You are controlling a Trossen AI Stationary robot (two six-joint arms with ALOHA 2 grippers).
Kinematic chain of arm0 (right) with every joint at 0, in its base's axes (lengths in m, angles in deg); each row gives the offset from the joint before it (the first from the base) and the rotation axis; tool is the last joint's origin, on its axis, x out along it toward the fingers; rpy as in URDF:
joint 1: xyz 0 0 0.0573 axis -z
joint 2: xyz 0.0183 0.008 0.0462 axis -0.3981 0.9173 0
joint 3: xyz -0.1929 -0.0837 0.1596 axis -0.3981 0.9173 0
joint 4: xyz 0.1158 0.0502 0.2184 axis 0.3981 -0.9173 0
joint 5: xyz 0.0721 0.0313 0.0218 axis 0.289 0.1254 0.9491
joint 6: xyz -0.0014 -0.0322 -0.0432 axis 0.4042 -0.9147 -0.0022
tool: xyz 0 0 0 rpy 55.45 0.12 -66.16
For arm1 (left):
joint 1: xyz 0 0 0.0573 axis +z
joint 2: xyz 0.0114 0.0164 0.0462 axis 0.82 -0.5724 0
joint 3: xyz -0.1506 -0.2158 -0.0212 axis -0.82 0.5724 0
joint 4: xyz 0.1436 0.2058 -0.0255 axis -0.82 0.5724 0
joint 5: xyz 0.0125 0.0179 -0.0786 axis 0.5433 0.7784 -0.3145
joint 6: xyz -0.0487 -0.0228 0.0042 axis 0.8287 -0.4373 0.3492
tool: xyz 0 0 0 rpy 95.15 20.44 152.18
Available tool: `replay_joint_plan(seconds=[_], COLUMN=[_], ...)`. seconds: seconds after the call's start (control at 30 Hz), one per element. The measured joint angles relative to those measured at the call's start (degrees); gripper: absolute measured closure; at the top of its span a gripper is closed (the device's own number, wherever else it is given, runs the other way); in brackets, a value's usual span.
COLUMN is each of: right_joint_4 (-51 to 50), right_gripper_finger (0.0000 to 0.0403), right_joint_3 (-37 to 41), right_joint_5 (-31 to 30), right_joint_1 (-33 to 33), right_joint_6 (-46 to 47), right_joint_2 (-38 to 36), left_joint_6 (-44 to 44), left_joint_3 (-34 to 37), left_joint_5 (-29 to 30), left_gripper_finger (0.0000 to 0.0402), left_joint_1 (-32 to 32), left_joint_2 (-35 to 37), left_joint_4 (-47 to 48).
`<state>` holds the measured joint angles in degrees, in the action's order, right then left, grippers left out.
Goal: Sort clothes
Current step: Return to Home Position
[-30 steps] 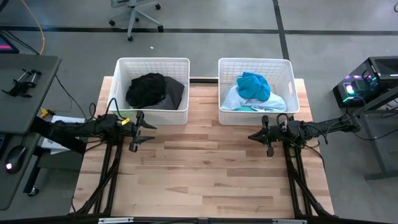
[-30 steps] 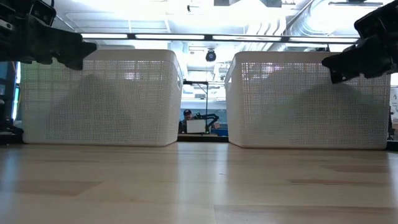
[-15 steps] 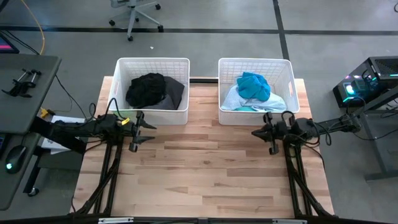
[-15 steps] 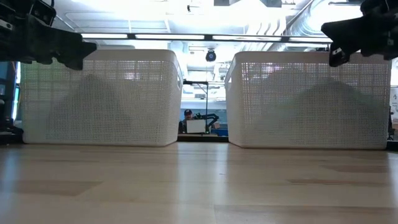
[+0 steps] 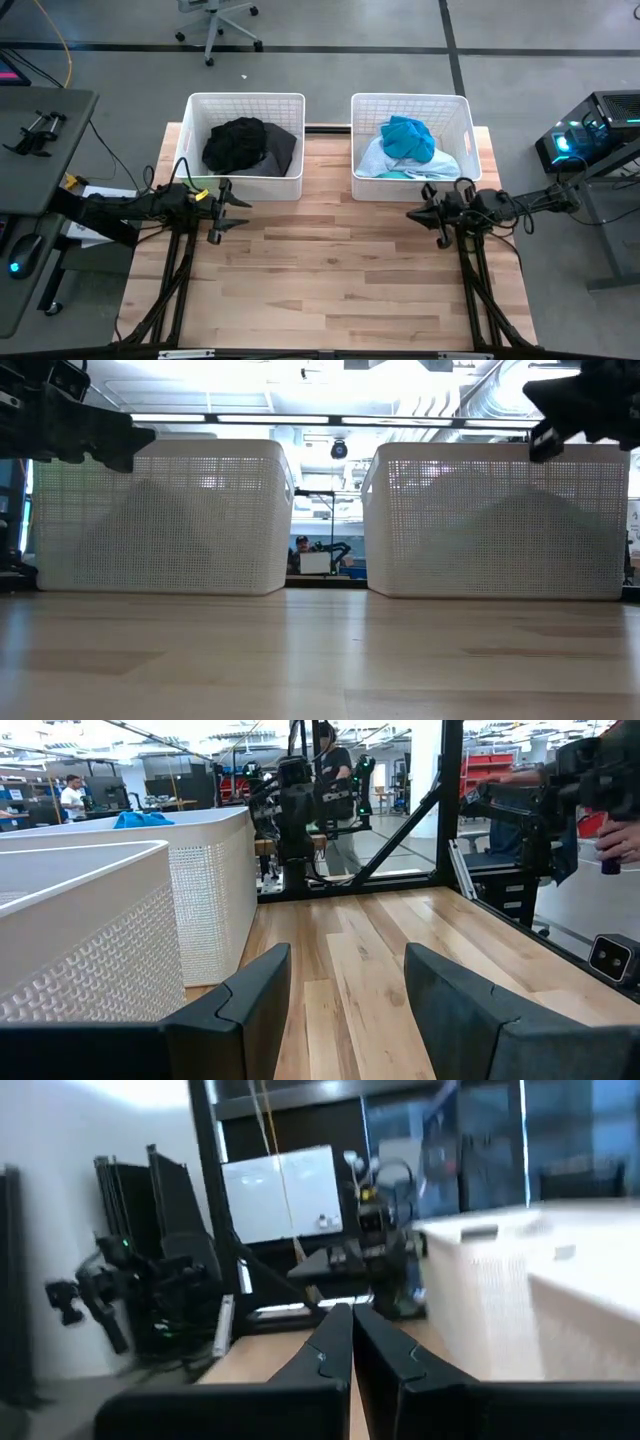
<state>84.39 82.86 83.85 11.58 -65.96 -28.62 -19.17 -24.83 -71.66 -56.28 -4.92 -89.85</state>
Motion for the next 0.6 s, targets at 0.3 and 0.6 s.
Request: replay_joint_plan(seconds=[0.3,0.6], right_joint_4=[-3.7,-10.7], right_gripper_finger=[0.0402,0.0402], right_joint_3=[0.0,0.0], right_joint_5=[0.4,9.5], right_joint_1=[1.9,7.4], right_joint_6=[-13.3,-6.7], right_joint_2=[-8.5,-8.5], left_joint_6=[0.0,0.0], left_joint_3=[0.0,0.0], left_joint_5=[0.0,0.0], left_gripper_finger=[0.0216,0.0216], left_joint_1=[0.0,0.0], left_joint_2=[0.0,0.0], left_joint_4=[0.0,0.1])
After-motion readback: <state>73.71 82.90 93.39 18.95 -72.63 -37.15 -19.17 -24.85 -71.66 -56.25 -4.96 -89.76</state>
